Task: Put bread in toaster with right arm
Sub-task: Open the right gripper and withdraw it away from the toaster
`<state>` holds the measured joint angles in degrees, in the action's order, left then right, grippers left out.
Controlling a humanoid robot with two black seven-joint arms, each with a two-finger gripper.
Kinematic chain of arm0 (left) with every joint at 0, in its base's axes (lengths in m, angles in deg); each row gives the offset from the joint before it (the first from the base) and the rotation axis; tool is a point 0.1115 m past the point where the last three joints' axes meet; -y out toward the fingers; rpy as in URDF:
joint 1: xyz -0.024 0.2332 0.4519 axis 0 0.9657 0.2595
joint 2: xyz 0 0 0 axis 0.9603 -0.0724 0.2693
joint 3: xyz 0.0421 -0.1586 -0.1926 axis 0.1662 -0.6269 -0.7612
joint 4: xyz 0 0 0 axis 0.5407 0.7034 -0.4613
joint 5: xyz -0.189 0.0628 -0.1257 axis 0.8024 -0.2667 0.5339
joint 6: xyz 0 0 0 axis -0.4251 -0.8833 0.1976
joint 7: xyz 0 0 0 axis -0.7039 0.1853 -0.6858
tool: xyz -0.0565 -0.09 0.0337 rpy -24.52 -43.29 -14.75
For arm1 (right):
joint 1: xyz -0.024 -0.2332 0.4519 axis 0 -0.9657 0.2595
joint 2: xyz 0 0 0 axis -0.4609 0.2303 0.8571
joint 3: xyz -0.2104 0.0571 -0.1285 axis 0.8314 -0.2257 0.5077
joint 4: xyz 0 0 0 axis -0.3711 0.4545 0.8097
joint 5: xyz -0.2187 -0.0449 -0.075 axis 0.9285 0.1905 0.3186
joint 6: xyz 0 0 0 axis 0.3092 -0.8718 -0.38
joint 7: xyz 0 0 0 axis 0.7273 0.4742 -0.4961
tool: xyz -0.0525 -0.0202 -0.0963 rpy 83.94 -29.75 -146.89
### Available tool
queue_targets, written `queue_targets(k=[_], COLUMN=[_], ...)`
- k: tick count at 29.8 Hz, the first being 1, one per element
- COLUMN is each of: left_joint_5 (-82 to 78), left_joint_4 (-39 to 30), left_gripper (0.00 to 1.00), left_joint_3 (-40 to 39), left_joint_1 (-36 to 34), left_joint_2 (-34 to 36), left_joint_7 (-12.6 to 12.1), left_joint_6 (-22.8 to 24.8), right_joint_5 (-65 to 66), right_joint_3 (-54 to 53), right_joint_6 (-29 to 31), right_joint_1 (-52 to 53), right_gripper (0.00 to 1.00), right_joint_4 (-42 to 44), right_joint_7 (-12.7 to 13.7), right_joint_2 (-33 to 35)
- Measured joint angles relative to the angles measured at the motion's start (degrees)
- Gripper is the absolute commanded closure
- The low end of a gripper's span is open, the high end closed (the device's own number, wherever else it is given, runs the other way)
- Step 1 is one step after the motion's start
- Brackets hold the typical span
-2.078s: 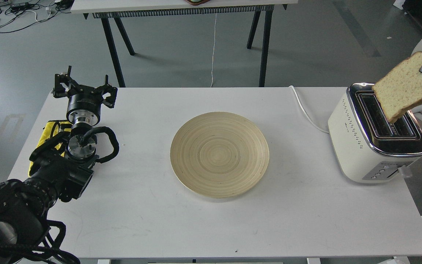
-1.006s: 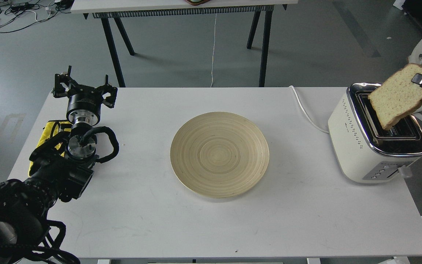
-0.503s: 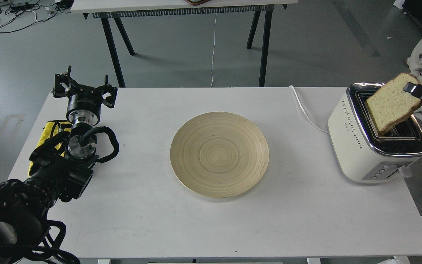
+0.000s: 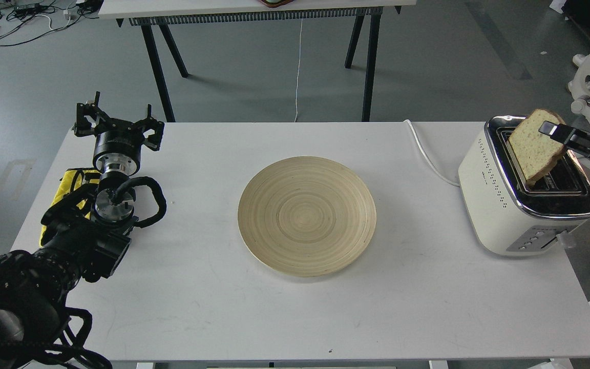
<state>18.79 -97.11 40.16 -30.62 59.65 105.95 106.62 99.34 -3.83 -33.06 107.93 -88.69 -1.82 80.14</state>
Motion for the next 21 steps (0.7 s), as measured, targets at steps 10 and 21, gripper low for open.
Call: queue_targets(k=[10,21], left_joint_5=[-0.01,-0.02], left_joint_4=[0.00,0.00], left_gripper=[0.00,0.00], left_joint_3=[0.00,0.00], left_joint_1=[0.02,0.06], left_joint_2=[0.00,0.00], left_joint_7=[0.00,0.00], left_joint_6=[0.00,0.00], right_joint_5=[-0.55,-39.02], right_joint_3=[-3.49,-15.75], right_joint_6=[0.76,11.39], right_joint_1=[0.96,2.07], right_gripper=[0.03,0.02], right_joint_4=[-0.63,-3.64], right_joint_7=[-0.16,0.65], right_joint_2=[1.84,-3.95])
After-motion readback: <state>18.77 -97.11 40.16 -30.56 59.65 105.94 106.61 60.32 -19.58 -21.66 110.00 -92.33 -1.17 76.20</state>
